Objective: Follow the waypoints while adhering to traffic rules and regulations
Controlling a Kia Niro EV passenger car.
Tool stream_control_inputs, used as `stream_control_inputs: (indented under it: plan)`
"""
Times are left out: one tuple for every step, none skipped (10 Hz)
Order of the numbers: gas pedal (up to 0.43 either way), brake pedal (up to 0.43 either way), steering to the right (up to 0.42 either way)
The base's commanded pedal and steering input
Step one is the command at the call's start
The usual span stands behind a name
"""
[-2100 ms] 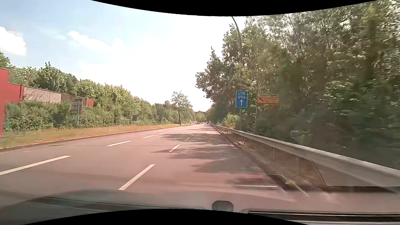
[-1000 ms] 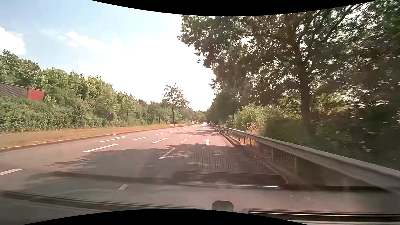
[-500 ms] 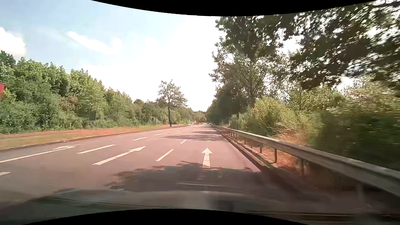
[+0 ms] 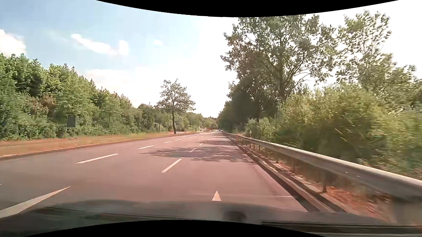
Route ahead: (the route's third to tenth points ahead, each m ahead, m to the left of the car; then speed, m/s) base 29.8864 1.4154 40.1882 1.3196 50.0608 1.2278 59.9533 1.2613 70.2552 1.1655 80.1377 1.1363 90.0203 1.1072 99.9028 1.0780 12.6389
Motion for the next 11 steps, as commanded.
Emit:
stream_control_inputs:
  plan:
    - [0.157, 0.000, -0.002]
    - [0.157, 0.000, -0.002]
    - [0.157, 0.000, -0.002]
    - [0.157, 0.000, -0.002]
    - [0.157, 0.000, -0.002]
    - [0.157, 0.000, -0.002]
    - [0.157, 0.000, -0.002]
    - [0.157, 0.000, -0.002]
    - [0.157, 0.000, -0.003]
    - [0.157, 0.000, -0.002]
    - [0.157, 0.000, -0.003]
